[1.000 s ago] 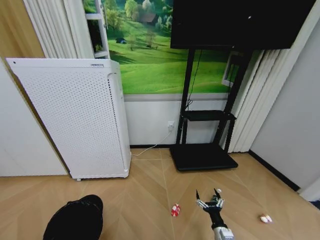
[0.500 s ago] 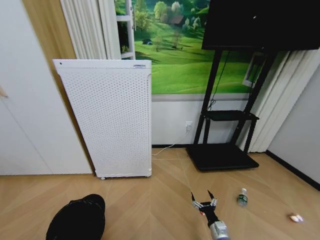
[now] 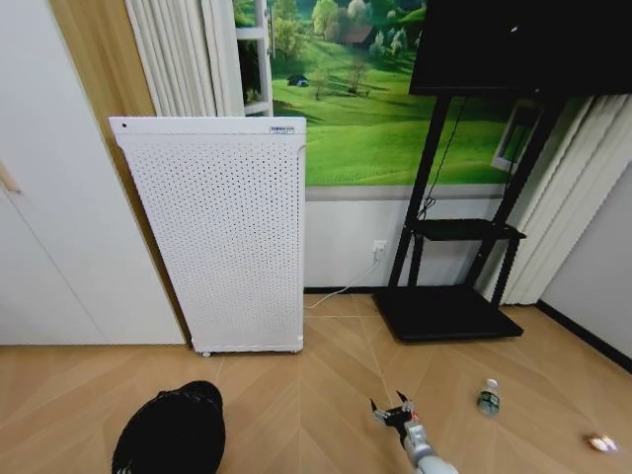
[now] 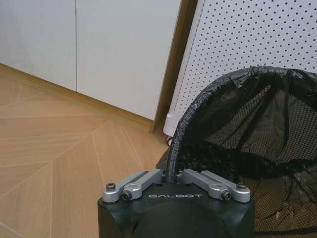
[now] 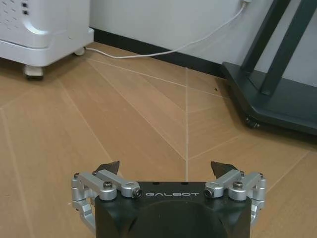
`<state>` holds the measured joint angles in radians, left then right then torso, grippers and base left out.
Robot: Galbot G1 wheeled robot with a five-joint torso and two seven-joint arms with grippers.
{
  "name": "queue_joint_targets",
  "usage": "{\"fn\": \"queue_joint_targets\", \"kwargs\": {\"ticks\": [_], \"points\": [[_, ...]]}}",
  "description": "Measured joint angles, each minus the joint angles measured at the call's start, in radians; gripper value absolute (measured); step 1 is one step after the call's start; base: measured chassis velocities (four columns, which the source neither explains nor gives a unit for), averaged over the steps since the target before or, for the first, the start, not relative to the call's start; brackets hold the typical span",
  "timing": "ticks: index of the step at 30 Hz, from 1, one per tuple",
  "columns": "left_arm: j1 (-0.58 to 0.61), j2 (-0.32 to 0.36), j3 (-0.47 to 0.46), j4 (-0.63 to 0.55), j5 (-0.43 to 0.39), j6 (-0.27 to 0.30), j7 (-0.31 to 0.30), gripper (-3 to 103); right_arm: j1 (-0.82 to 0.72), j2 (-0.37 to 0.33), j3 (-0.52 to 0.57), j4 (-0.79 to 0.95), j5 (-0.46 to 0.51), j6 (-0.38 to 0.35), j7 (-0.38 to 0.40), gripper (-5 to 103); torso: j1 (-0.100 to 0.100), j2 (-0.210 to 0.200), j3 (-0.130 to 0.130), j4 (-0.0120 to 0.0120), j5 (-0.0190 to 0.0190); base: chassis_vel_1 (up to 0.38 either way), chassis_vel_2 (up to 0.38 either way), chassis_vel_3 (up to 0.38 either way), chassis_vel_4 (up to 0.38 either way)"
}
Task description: Pick up the trash bin and place the garbage on the floor into it.
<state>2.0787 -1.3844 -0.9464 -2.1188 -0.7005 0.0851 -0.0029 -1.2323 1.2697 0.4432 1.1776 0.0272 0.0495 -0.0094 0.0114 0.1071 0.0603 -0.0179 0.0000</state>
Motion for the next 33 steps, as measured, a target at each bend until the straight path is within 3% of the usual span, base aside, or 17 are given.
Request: {"fn": "queue_joint_targets", "kwargs": {"ticks": [7, 12, 26, 33], "points": [[-0.005, 0.002, 0.007, -0.008, 0.0, 0.008, -0.01, 0, 0.097, 0.014, 0.013, -0.131, -0.043, -0.014, 0.066, 100, 0.0, 0.0, 0.0, 0.0001, 0.0001, 0.0, 0.0, 0.0, 0.0], [-0.019, 0.0, 0.018, -0.006, 0.0, 0.009, -0.015, 0, 0.077, -0.011, 0.05, -0.147, -0.037, -0.059, 0.044, 100, 0.0, 0.0, 0.0, -0.0002, -0.0004, 0.0, 0.0, 0.0, 0.0], [-0.037, 0.008, 0.046, -0.024, 0.005, 0.024, -0.048, 0, 0.117, 0.039, 0.084, -0.321, -0.008, -0.042, 0.055, 101, 0.0, 0.0, 0.0, 0.0001, 0.0001, 0.0, 0.0, 0.0, 0.0], [-0.034, 0.007, 0.044, -0.034, 0.001, 0.024, -0.053, 0, 0.142, 0.046, 0.087, -0.373, -0.003, -0.019, 0.059, 76, 0.0, 0.0, 0.0, 0.0003, -0.0004, 0.0, 0.0, 0.0, 0.0]]}}
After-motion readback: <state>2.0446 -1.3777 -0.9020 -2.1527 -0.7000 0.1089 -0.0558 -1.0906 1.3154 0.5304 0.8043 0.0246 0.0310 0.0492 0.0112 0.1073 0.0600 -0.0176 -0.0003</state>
